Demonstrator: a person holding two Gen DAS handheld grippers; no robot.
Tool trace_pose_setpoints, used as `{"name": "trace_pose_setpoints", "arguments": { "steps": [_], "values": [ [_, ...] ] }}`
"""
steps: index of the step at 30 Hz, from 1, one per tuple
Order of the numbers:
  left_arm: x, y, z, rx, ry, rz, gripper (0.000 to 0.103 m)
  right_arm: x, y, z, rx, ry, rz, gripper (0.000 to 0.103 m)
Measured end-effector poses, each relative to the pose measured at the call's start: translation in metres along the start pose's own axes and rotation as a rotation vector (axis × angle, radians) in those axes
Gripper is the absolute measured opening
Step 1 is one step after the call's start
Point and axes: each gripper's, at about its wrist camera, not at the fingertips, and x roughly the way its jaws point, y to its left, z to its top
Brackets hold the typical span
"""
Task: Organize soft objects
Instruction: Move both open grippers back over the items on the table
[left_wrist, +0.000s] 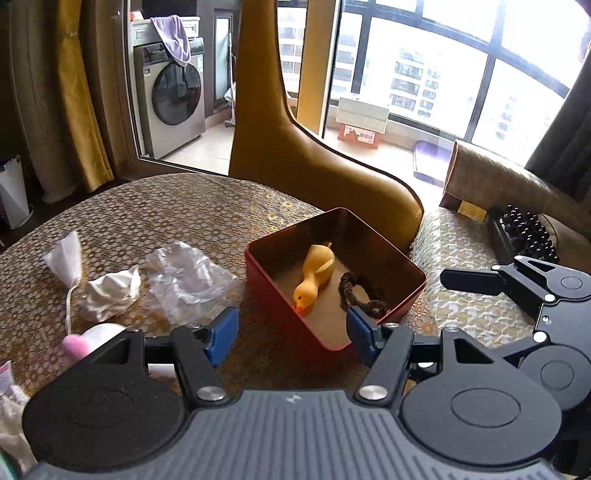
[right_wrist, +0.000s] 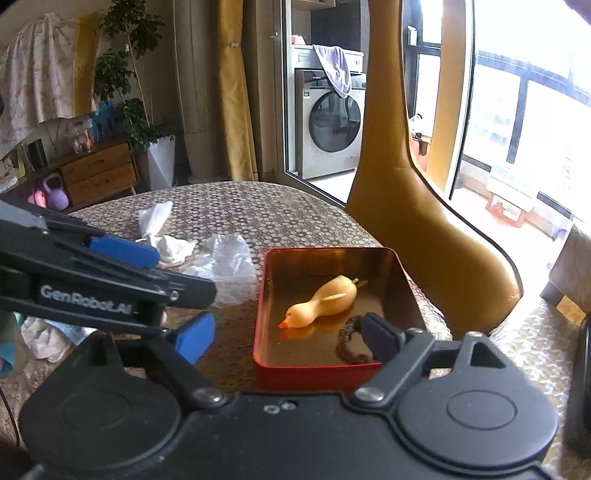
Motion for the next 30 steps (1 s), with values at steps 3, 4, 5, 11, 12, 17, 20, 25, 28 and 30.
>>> {"name": "trace_pose_setpoints", "arguments": {
  "steps": [3, 4, 5, 11, 12, 17, 20, 25, 28, 30],
  "values": [
    [-0.019, 0.009, -0.009, -0.006, -0.023, 0.001, 0.068, -0.01, 0.01, -0.001, 0.005, -0.018, 0.006, 0.091],
    [-0.025, 0.012, -0.012, -0.005, -0.03, 0.002, 0.072, -0.014, 0.013, -0.002, 0.006, -0.025, 0.005, 0.092],
    [-0.031, 0.016, -0.017, -0.005, -0.039, 0.009, 0.074, -0.017, 0.017, -0.003, 0.007, -0.033, 0.001, 0.092],
    [-0.064, 0.039, -0.04, -0.02, -0.071, 0.033, 0.074, -0.032, 0.042, -0.01, -0.006, -0.073, 0.009, 0.095],
    [-0.07, 0.042, -0.043, -0.02, -0.078, 0.036, 0.074, -0.035, 0.048, -0.011, -0.012, -0.079, 0.011, 0.096],
    [-0.096, 0.064, -0.063, -0.032, -0.124, 0.045, 0.084, -0.05, 0.073, -0.016, -0.039, -0.115, 0.027, 0.097],
    [-0.11, 0.073, -0.076, -0.027, -0.149, 0.051, 0.085, -0.056, 0.086, -0.017, -0.046, -0.134, 0.043, 0.099],
    [-0.132, 0.09, -0.094, -0.039, -0.186, 0.045, 0.086, -0.059, 0.106, -0.02, -0.036, -0.158, 0.09, 0.101],
    [-0.143, 0.102, -0.106, -0.064, -0.204, 0.046, 0.092, -0.059, 0.115, -0.021, -0.02, -0.163, 0.121, 0.101],
    [-0.149, 0.111, -0.112, -0.088, -0.212, 0.05, 0.099, -0.058, 0.121, -0.022, -0.014, -0.165, 0.139, 0.101]
  ]
}}
